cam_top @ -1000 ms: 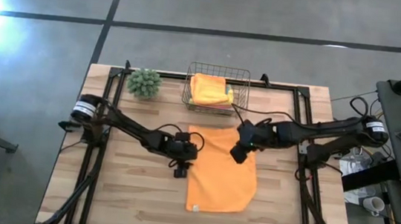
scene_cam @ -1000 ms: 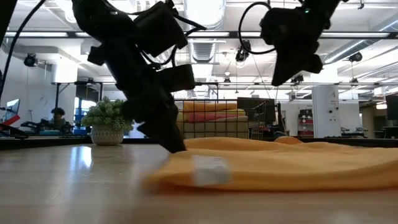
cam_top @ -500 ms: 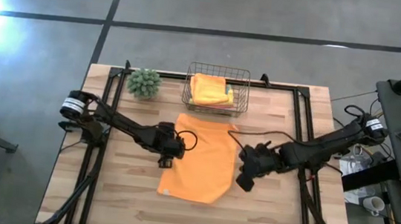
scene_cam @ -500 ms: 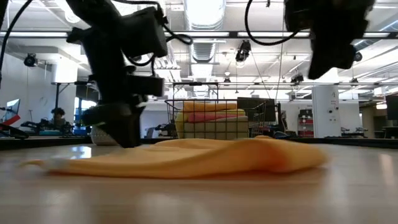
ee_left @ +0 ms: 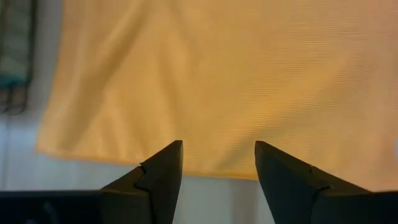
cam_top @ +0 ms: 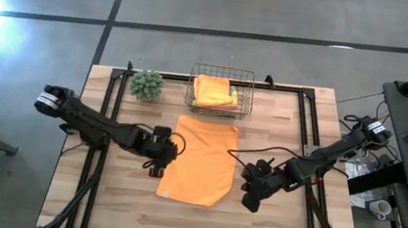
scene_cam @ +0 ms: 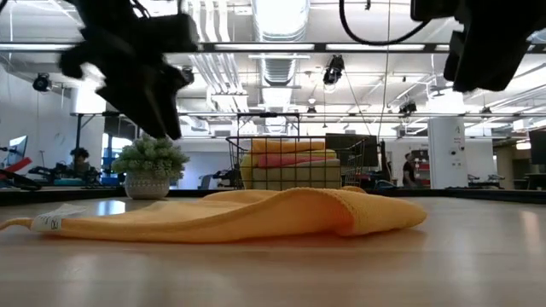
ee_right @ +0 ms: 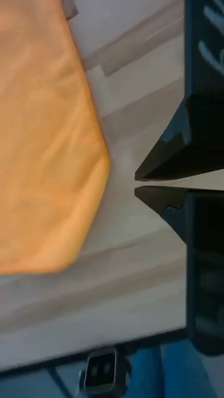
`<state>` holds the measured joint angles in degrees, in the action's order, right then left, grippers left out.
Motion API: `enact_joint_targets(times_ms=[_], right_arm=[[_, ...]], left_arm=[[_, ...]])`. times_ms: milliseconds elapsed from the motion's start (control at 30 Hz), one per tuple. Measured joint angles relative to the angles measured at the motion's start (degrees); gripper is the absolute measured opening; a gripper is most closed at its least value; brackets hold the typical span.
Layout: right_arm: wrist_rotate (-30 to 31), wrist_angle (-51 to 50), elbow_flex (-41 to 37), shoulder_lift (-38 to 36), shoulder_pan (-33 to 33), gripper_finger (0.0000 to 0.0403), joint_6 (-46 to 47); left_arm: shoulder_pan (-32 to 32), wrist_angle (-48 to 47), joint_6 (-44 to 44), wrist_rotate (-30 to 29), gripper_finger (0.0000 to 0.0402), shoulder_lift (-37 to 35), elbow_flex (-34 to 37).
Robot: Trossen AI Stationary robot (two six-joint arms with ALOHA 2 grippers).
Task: Fold microfiber towels
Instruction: Fold the orange towel
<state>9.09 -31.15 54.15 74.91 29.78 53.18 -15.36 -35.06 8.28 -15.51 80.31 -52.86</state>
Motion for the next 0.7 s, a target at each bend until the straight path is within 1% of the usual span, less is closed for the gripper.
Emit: enact_joint_targets(times_ms=[100,233,367,500,600,700], right_arm=[[0.1,0.3,0.0,1.5,-0.2,0.0018,0.4],[0.1,0.5,0.0,3.4,-0.2,0.0018,0.9],[0.0,0.9,0.0,4.7,-0.2,0.0018,0.3],[-0.1,2.0,0.0,5.1,0.0,0.0018,-1.8],[-0.2,2.0,0.0,5.1,0.0,0.0018,-3.3],[-0.5,1.9,0.0,5.1,0.0,0.0018,-4.6]], left_arm=[[-4.3,-0.1,-0.2,0.1,0.0185,-1.3,0.0],[-10.5,0.2,-0.2,0.0,0.0185,-0.9,0.0],[-14.5,1.0,3.0,-2.1,0.0185,0.5,0.0],[-16.4,3.3,7.9,-2.8,0.0185,3.0,0.0],[-18.5,5.6,7.9,-2.8,0.0185,6.1,0.0],[-20.6,6.8,7.9,-2.6,0.0185,9.8,-2.1]])
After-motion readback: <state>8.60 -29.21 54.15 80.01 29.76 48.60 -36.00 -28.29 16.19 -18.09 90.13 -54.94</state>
